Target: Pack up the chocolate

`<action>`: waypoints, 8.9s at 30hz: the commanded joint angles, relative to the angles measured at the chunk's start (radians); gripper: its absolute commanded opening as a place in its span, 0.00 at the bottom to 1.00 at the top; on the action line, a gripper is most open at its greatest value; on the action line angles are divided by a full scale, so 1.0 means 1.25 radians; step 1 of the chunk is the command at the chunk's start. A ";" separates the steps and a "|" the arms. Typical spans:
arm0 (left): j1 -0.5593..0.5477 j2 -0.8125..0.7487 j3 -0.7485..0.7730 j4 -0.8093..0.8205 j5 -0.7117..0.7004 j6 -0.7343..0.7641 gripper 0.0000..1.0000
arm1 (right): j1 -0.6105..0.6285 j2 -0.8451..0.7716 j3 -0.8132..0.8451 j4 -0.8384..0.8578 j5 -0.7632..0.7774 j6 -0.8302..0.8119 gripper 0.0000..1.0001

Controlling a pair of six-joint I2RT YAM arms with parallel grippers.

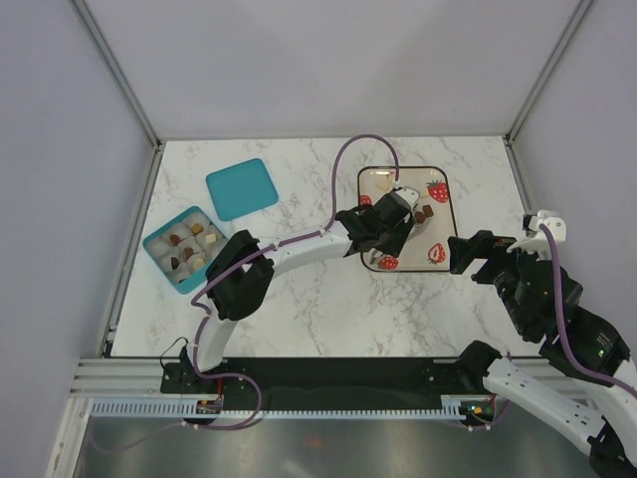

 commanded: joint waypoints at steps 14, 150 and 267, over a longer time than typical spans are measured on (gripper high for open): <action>-0.005 0.058 0.098 -0.003 -0.028 -0.016 0.51 | 0.005 -0.013 0.008 -0.001 0.033 -0.038 0.93; 0.967 -0.786 -0.627 -0.276 -0.170 0.013 0.42 | 0.005 -0.045 -0.139 0.117 -0.033 -0.112 0.95; 0.341 -0.432 -0.270 -0.054 -0.059 0.180 0.82 | 0.005 0.159 -0.014 0.042 -0.104 0.078 0.93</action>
